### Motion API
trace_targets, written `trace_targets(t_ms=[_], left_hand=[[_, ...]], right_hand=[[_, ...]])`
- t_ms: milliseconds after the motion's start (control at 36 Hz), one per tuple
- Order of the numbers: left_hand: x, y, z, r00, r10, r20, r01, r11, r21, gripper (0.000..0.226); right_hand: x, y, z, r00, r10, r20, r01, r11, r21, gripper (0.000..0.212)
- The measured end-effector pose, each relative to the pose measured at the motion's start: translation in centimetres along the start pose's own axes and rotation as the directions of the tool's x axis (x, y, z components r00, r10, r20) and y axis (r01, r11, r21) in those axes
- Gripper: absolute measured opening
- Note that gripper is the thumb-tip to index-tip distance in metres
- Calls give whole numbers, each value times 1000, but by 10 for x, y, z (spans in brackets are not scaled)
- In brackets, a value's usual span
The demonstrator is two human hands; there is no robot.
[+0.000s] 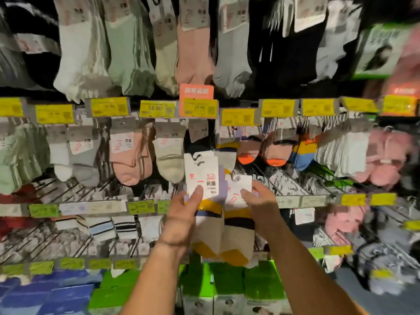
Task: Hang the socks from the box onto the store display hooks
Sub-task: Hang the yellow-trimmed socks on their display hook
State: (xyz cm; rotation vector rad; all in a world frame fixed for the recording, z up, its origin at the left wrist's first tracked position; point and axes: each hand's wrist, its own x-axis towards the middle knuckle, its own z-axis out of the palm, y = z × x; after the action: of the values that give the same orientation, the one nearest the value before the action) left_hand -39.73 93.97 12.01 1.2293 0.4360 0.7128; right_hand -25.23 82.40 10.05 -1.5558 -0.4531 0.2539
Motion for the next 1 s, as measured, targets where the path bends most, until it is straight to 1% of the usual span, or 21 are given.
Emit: trace_targets(t_ms=[28, 83, 139, 194, 222, 278, 306, 333, 361, 417, 444, 472, 528, 556, 583, 639, 722, 833, 1000], left_hand=[[1, -3, 8, 1000, -17, -21, 17, 1000, 4, 26], [4, -8, 19, 999, 9, -41, -7, 999, 50, 24], [6, -14, 26, 1000, 9, -17, -8, 998, 57, 27], [6, -15, 30, 1000, -21, -2, 21, 1000, 21, 35], [8, -17, 30, 1000, -22, -3, 22, 1000, 6, 43], [14, -24, 29, 1000, -14, -27, 14, 1000, -2, 73], [20, -33, 24, 999, -12, -35, 12, 1000, 2, 88], [27, -44, 17, 1000, -15, -26, 15, 1000, -2, 93], [35, -54, 10, 999, -17, -29, 17, 1000, 3, 95], [27, -44, 12, 999, -39, -38, 39, 999, 8, 93], [20, -32, 15, 998, -41, -49, 41, 999, 12, 90], [17, -27, 16, 998, -42, -55, 43, 999, 9, 79], [17, -22, 11, 997, -25, -76, 26, 1000, 12, 41], [18, -21, 7, 996, -17, -92, 21, 999, 38, 30], [20, -21, 3, 994, -9, -112, 16, 997, 70, 29], [22, -20, -4, 990, 17, -144, 0, 994, 113, 41], [23, -21, -10, 987, 7, -158, 7, 997, 83, 53], [28, -22, -16, 990, 27, -139, -13, 995, 97, 45], [31, -15, -18, 988, 39, -148, -26, 996, 88, 45]], right_hand=[[0, -4, -5, 1000, -29, 8, 29, 1000, -11, 20], [4, -7, -12, 996, -82, 26, 81, 997, 20, 26], [9, -6, -17, 997, -81, 2, 81, 995, 64, 21], [9, -5, -22, 998, -56, -10, 57, 988, 145, 16], [7, -5, -23, 999, -27, 22, 22, 978, 209, 16], [-1, -1, -24, 988, 27, 152, -75, 945, 320, 28], [-4, 2, -23, 981, 33, 192, -94, 944, 316, 33], [-6, 4, -22, 978, 26, 205, -84, 957, 277, 33], [-6, 7, -22, 979, -5, 205, -41, 974, 224, 30], [-7, 4, -24, 978, -51, 203, 18, 987, 161, 21], [-6, 1, -27, 978, -63, 197, 29, 985, 172, 18], [-6, -6, -30, 980, -71, 183, 35, 980, 196, 16], [-1, -19, -32, 983, -83, 165, 37, 964, 264, 20], [4, -24, -31, 982, -96, 160, 49, 961, 272, 22], [11, -30, -30, 982, -110, 153, 66, 962, 265, 24], [25, -41, -24, 983, -107, 148, 68, 967, 246, 22], [44, -57, -14, 979, -73, 192, 18, 961, 275, 19], [58, -73, -5, 981, -29, 192, -34, 948, 317, 17], [77, -70, 1, 986, 25, 162, -74, 950, 303, 19]])
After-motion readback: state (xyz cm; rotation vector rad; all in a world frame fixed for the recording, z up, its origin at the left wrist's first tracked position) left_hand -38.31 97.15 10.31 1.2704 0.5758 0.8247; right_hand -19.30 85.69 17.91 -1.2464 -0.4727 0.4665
